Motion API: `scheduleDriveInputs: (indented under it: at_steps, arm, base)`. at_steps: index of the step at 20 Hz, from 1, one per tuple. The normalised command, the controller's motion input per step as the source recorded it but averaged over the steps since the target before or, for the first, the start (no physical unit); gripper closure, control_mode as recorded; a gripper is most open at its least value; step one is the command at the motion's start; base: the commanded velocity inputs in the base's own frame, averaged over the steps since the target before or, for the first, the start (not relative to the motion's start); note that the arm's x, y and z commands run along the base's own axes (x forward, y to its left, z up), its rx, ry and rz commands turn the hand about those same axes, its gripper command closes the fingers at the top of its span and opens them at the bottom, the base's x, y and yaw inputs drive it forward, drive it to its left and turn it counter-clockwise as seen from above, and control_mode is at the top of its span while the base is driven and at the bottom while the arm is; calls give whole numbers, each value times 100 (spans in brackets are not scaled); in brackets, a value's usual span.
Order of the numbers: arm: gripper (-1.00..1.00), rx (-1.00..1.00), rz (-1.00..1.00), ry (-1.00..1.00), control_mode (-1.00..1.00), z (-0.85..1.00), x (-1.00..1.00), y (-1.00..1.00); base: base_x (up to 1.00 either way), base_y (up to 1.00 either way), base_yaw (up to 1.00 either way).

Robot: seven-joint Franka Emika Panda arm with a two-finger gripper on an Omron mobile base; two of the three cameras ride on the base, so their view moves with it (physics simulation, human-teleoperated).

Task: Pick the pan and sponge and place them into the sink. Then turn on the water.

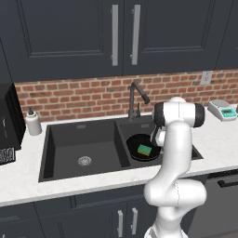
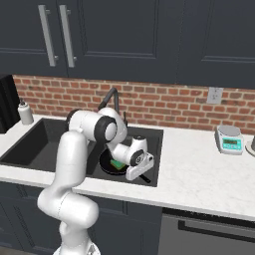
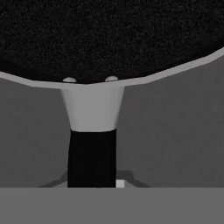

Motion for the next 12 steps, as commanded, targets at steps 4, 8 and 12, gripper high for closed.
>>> scheduleDriveInputs:
  at_steps: [4,8,12]
  arm:
    - [100,0,2,0,-100,-3,5,0]
    - [-100,0,2,0,-100,-2,0,0]
    - [-100,0,1,0,-100,0,0,0]
  base:
    - [0,0,0]
    - [0,0,0]
    - [0,0,0]
